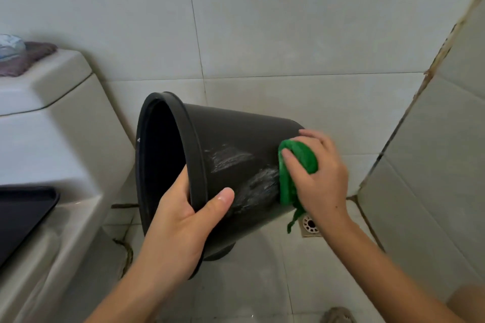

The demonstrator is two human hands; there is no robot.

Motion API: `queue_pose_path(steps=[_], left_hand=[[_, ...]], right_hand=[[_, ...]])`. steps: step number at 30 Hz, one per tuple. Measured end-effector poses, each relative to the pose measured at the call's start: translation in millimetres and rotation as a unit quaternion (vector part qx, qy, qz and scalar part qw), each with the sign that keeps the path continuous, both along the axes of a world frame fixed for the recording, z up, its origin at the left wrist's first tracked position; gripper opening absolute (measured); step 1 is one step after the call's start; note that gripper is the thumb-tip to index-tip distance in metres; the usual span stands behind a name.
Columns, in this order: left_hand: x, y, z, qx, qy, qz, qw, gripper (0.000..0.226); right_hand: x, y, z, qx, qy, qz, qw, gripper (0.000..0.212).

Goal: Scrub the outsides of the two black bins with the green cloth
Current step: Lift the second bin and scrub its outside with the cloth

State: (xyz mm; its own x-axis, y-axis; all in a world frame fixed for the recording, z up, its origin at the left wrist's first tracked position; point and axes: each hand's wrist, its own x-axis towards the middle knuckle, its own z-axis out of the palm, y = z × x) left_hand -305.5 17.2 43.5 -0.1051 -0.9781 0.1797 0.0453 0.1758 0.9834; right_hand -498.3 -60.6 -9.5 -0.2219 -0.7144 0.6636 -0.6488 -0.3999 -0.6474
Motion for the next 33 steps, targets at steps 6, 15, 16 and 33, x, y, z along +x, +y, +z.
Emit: queue_pose_path(steps=[6,15,16,33], left_hand=[[-8.6,0.3,-6.2,-0.015,0.002,0.006,1.0,0.034],[-2.8,1.9,-5.5,-0.038,-0.007,0.035,0.999,0.032],[-2.7,3.0,-5.3,-0.041,-0.015,0.031,0.999,0.033],[-7.5,0.1,-7.3,-0.039,0.0,0.074,0.996,0.028]], right_hand=[[30.8,17.6,-2.5,-0.047,-0.009,0.0,0.999,0.028],[7.3,1.7,-0.1,-0.034,-0.006,-0.009,0.999,0.033],[1.1,-4.5,-0.4,0.003,-0.05,-0.046,0.998,0.034],[24.2,7.0,4.5,-0.033,-0.002,0.022,0.999,0.032]])
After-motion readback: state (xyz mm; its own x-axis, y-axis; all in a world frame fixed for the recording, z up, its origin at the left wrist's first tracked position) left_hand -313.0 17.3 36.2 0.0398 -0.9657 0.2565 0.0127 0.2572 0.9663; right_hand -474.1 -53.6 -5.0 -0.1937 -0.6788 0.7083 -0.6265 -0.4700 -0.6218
